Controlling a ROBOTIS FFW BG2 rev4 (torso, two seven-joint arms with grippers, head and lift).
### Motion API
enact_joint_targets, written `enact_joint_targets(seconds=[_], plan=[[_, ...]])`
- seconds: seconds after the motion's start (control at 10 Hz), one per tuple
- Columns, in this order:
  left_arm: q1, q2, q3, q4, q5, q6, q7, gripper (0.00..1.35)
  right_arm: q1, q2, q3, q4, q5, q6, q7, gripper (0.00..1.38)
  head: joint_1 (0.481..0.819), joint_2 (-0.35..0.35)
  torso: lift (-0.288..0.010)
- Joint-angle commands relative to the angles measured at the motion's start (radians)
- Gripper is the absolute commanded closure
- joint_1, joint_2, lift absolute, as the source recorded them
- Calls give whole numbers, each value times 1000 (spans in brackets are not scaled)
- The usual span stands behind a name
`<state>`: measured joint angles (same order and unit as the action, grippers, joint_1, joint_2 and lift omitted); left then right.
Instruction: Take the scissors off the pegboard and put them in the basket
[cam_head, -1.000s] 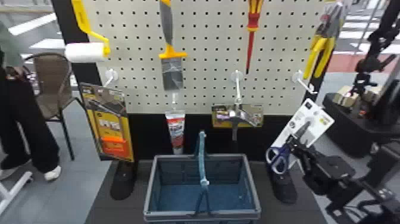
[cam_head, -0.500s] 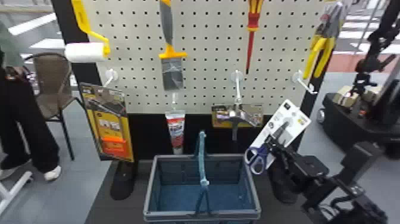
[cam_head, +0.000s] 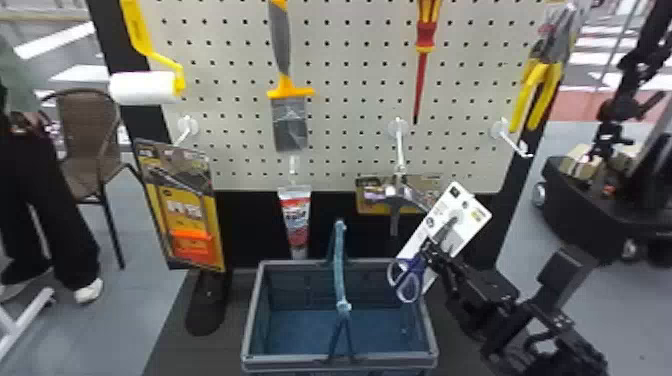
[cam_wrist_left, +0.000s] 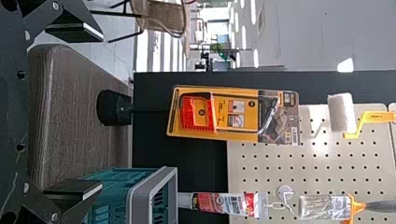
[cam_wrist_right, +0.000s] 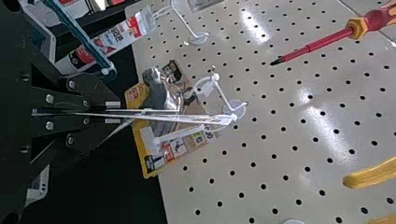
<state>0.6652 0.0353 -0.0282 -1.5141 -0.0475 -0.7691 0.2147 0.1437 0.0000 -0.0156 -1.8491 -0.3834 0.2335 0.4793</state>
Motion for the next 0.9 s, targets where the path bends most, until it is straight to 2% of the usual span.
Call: enact_joint_targets(seconds=[0.0, 0.3, 0.8], plan=[[-1, 1, -1, 1, 2, 1, 0, 188, -10, 1, 25, 29, -9, -2, -1, 1228, 549, 0, -100], [-1, 5, -2, 1, 3, 1, 0, 188, -38, -9, 95, 149, -42, -31, 1, 1228, 549, 0, -100], [-1, 5, -4, 3, 3, 2, 0, 188, -79, -20, 161, 294, -69, -92, 7, 1228, 549, 0, -100]])
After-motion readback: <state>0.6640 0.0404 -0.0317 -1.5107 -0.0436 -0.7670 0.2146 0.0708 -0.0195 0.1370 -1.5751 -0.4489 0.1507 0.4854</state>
